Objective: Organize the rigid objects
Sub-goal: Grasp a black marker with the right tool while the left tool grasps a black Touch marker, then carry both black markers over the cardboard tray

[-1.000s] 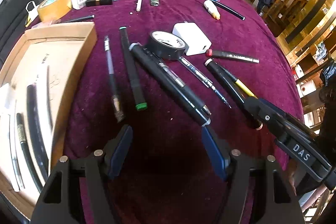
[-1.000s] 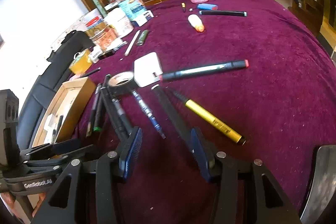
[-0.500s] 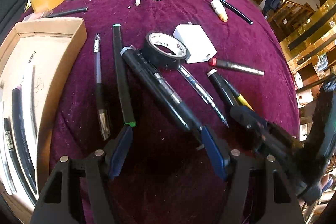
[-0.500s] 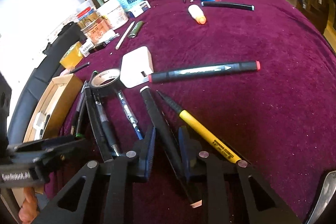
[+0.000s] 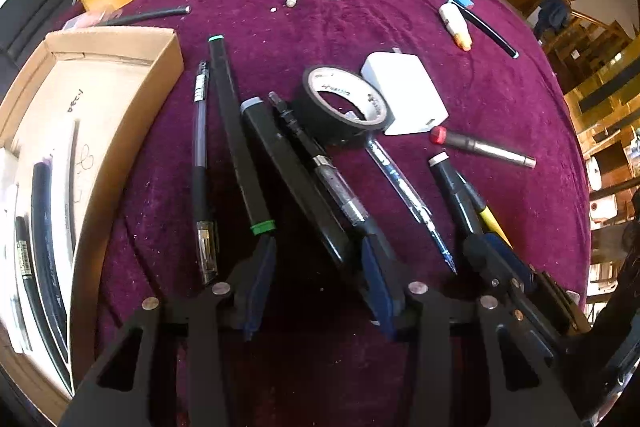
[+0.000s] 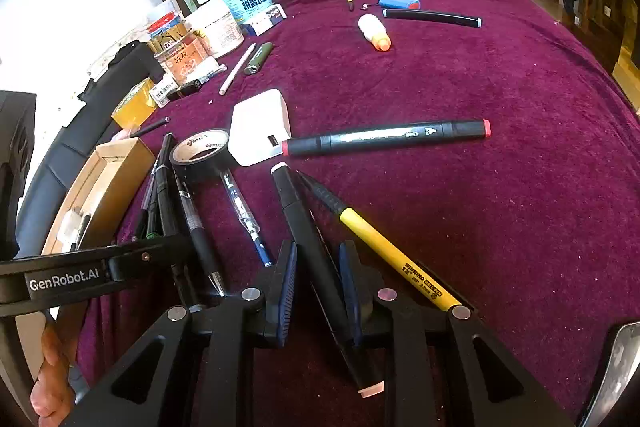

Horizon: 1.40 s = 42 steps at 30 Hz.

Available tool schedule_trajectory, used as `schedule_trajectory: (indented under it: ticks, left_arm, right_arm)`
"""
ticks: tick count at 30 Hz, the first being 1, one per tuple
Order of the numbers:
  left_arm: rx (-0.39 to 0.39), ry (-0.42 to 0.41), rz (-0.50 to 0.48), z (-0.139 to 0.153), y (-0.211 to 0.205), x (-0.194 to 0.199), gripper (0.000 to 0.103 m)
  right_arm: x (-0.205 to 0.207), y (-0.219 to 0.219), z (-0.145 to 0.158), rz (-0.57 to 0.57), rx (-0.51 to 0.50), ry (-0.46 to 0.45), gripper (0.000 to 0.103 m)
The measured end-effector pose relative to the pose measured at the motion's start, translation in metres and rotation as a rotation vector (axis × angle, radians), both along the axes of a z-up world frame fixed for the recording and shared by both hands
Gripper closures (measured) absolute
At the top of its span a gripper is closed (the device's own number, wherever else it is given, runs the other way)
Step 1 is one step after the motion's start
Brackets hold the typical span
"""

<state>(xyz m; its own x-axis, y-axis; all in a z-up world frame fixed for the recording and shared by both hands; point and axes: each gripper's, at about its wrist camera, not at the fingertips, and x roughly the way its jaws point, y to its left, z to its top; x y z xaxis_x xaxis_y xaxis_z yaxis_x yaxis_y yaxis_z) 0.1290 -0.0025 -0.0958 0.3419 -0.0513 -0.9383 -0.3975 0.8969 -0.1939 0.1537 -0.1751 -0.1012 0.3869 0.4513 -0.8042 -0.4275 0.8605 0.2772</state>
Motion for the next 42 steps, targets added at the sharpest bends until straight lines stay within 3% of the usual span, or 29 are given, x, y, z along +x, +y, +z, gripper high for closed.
schedule_trajectory:
  ticks: [4, 5, 6, 7, 9, 13, 22, 32, 36, 42]
  left_arm:
    - [0.023, 0.011, -0.007, -0.002, -0.004, 0.006, 0.060]
    - [0.030, 0.013, -0.008, -0.002, -0.005, 0.006, 0.069]
    - [0.074, 0.027, 0.000, -0.002, -0.005, 0.003, 0.084]
    - [0.073, 0.026, 0.006, -0.003, -0.001, 0.000, 0.085]
    - [0.039, 0.021, 0.000, -0.004, 0.005, -0.008, 0.087]
    - [0.042, 0.021, -0.024, -0.004, 0.004, -0.025, 0.086]
    - [0.128, -0.013, -0.074, -0.003, -0.012, -0.048, 0.087]
    - [0.031, -0.066, -0.133, 0.014, -0.018, -0.109, 0.087]
    - [0.031, -0.115, -0.113, 0.032, -0.004, -0.126, 0.087]
    - [0.029, -0.186, -0.064, 0.055, 0.024, -0.153, 0.087]
  right_arm:
    - [0.000, 0.001, -0.001, 0.002, -0.007, -0.003, 0.081]
    - [-0.001, 0.000, -0.001, 0.002, -0.008, -0.004, 0.081]
    - [-0.001, 0.000, -0.001, 0.002, -0.008, -0.004, 0.081]
    - [-0.001, 0.001, -0.001, 0.002, -0.007, -0.003, 0.081]
    - [-0.001, 0.001, -0.001, 0.002, -0.007, -0.003, 0.081]
    - [-0.001, 0.002, -0.001, 0.006, -0.019, -0.009, 0.081]
    - [-0.003, 0.006, -0.001, 0.014, -0.040, -0.033, 0.082]
    - [-0.003, 0.003, -0.001, 0.005, -0.009, -0.021, 0.087]
    - [-0.022, 0.002, 0.006, 0.013, 0.043, 0.020, 0.087]
    - [-0.074, 0.012, 0.040, 0.039, 0.139, -0.003, 0.087]
